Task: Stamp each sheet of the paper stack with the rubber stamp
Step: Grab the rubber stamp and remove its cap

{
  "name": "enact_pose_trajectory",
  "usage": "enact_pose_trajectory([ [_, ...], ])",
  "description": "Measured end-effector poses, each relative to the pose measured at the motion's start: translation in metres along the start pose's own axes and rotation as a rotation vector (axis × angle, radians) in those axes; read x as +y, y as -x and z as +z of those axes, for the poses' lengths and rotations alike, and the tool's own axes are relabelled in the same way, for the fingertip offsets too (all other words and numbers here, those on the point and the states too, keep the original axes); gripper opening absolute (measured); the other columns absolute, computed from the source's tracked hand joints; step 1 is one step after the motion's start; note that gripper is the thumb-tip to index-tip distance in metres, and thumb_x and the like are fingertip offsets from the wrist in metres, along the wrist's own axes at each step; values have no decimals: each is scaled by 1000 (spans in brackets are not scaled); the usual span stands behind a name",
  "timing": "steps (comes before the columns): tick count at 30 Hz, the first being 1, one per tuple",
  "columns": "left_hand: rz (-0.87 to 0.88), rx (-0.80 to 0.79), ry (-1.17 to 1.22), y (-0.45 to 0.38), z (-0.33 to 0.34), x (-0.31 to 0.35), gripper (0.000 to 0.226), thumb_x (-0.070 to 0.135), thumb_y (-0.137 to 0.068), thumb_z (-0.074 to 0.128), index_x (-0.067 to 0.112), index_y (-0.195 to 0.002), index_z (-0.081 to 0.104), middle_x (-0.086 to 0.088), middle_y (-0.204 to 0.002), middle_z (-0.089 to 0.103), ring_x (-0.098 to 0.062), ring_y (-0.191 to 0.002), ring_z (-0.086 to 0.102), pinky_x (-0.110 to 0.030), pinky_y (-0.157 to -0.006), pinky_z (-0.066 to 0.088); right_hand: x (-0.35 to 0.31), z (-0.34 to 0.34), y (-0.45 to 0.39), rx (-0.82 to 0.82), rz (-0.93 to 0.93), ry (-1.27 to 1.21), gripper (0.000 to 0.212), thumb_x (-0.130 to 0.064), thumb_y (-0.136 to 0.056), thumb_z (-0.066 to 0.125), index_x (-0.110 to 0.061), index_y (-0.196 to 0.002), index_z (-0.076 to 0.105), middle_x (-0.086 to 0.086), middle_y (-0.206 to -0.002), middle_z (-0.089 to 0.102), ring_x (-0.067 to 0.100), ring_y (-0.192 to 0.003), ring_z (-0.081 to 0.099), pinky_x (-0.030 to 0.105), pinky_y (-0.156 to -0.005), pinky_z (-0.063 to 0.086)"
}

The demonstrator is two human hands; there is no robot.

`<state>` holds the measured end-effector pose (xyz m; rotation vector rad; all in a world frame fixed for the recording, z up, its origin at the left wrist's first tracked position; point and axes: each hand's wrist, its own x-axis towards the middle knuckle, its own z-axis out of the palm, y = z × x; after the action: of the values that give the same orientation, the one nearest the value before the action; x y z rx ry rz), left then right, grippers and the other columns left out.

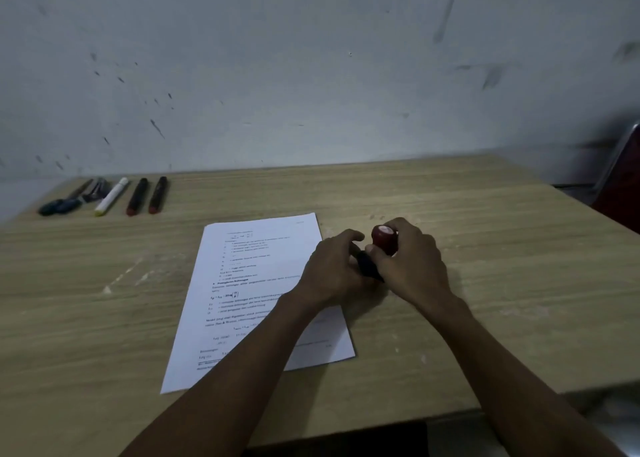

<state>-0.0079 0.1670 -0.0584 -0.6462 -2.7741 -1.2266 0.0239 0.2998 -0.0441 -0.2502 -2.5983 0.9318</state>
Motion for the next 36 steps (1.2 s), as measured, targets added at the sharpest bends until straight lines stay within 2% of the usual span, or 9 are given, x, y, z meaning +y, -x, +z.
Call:
enact_pose_trajectory([
  [7,17,19,41,10,4,0,90,40,-60,82,14,-137,44,-7,-120,66,-24,-108,62,-44,-95,50,-3,-1,11,21,-95,72,35,-43,-85,69,-28,-114,55,-3,-100,70,21,-92,67,40,-77,57],
  [11,14,63,87,12,5,-2,98,49,-50,75,13,-135,42,-7,-115,69,-23,-104,65,-43,-92,52,-3,-1,11,25,-186,85,29,-41,-91,63,-26,-115,57,-3,-101,72,21,-93,67,36,-76,55],
  [15,-9,87,117,11,8,-6,102,48,-46,79,16,-135,38,-4,-107,72,-21,-98,67,-40,-88,53,-1,-1,6,-5,-209,32,17,-31,-92,64,-21,-105,61,-1,-96,72,20,-90,68,36,-75,56],
  [21,-26,79,133,8,10,-8,103,35,-53,91,13,-136,36,-7,-112,70,-22,-100,66,-36,-89,53,1,0,-2,-47,-167,22,14,-27,-92,65,-17,-102,63,4,-100,71,22,-95,66,37,-79,55],
  [26,-41,68,167,8,8,-6,100,33,-54,92,12,-134,37,-7,-115,69,-21,-102,65,-23,-82,49,2,0,-7,-73,-121,-19,15,-26,-92,66,-16,-102,65,5,-105,69,22,-99,65,33,-82,53],
  [30,-68,78,194,7,6,-5,98,35,-51,92,14,-131,39,-3,-111,69,-16,-96,65,-21,-77,47,5,-3,-10,-66,-109,-61,19,-25,-92,66,-12,-105,66,5,-104,69,18,-96,63,27,-80,46],
  [34,-25,142,220,9,4,-5,89,30,-53,90,15,-128,46,0,-107,69,-14,-95,65,-18,-76,49,8,-3,-6,-16,-12,-259,16,-24,-94,62,-13,-105,65,0,-92,67,17,-84,67,41,-75,59],
  [36,-17,192,337,12,4,-4,79,27,-56,87,15,-126,53,0,-108,69,-12,-98,65,-25,-85,54,5,-5,-6,9,67,-418,19,-25,-96,59,-12,-108,63,0,-90,66,18,-77,69,44,-66,61],
])
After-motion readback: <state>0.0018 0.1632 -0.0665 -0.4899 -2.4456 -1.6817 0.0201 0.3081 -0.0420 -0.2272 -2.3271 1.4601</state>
